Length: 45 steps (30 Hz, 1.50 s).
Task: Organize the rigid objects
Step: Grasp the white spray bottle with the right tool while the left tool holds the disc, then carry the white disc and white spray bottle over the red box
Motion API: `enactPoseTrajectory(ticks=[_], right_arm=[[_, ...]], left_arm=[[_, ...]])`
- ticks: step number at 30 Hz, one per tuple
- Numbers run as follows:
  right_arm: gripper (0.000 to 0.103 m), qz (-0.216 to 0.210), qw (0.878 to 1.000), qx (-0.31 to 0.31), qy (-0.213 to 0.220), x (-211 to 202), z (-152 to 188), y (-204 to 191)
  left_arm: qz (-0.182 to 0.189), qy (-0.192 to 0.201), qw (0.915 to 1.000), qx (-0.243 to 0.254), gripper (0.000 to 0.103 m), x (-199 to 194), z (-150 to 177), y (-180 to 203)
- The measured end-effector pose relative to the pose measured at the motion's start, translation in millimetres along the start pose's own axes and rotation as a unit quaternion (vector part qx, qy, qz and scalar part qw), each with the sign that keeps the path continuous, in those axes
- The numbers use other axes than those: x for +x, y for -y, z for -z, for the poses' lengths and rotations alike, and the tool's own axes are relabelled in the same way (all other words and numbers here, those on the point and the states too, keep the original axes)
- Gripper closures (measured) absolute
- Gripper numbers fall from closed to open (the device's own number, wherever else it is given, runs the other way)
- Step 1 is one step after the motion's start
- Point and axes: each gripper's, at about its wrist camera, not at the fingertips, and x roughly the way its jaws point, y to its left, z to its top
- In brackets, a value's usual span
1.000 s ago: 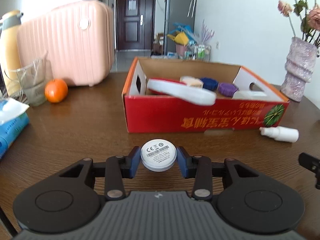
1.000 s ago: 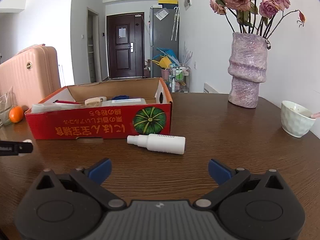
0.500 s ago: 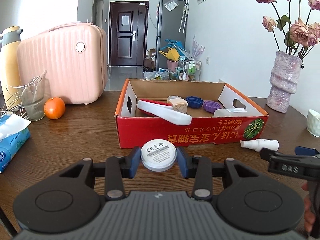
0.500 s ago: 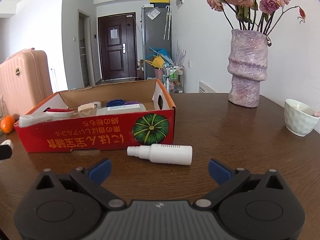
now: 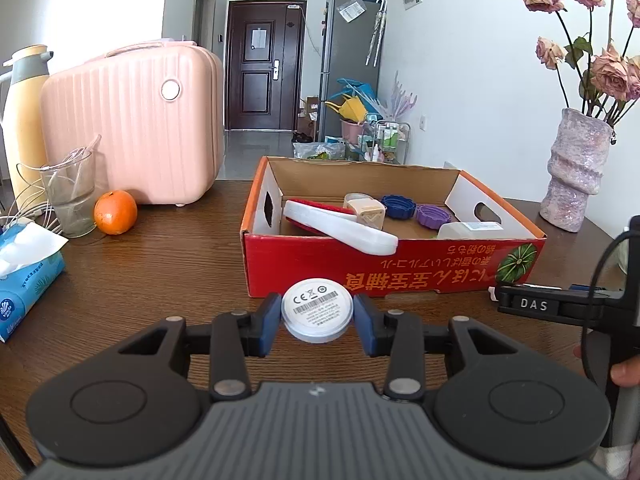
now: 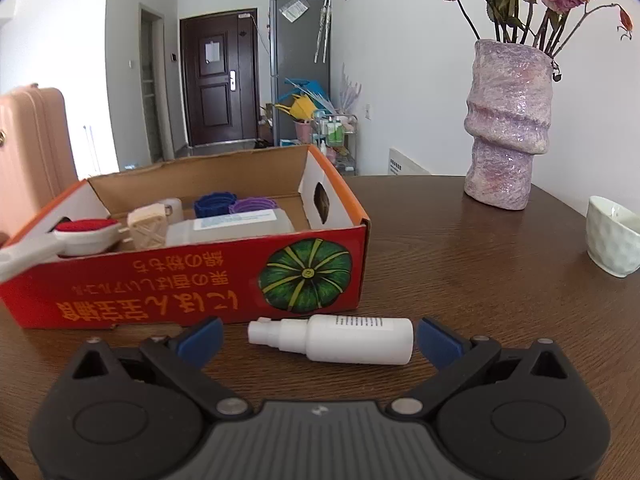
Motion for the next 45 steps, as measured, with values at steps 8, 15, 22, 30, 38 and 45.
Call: enactPoseTrajectory(ticks=[8, 15, 22, 30, 38, 45], right_arm=[[0.000, 0.014, 0.999, 0.001, -0.032, 27, -7, 4], [0.005, 0.005, 0.999, 0.017, -0.049, 40, -9, 15], [0.005, 0.000, 0.999, 0.019, -0.032, 30, -8, 17], [0.005, -0.010, 1.000, 0.024, 0.011, 8, -8, 21], [0.005, -0.033, 0.997, 0.024, 0.061, -28, -3, 24], [0.005, -0.058, 0.993, 0.024, 0.096, -58, 2, 24]], left_arm=[[0.001, -0.003, 1.0000, 0.000, 0.063, 2, 0, -1], [0.001, -0.006, 1.0000, 0.002, 0.063, 4, 1, -1], [0.000, -0.003, 1.0000, 0.004, 0.063, 4, 2, 0], [0.002, 0.000, 1.0000, 0.004, 0.063, 2, 2, 0], [0.001, 0.005, 1.0000, 0.003, 0.063, -1, 0, 0], [-0.002, 0.017, 0.9999, 0.003, 0.063, -8, -3, 0]])
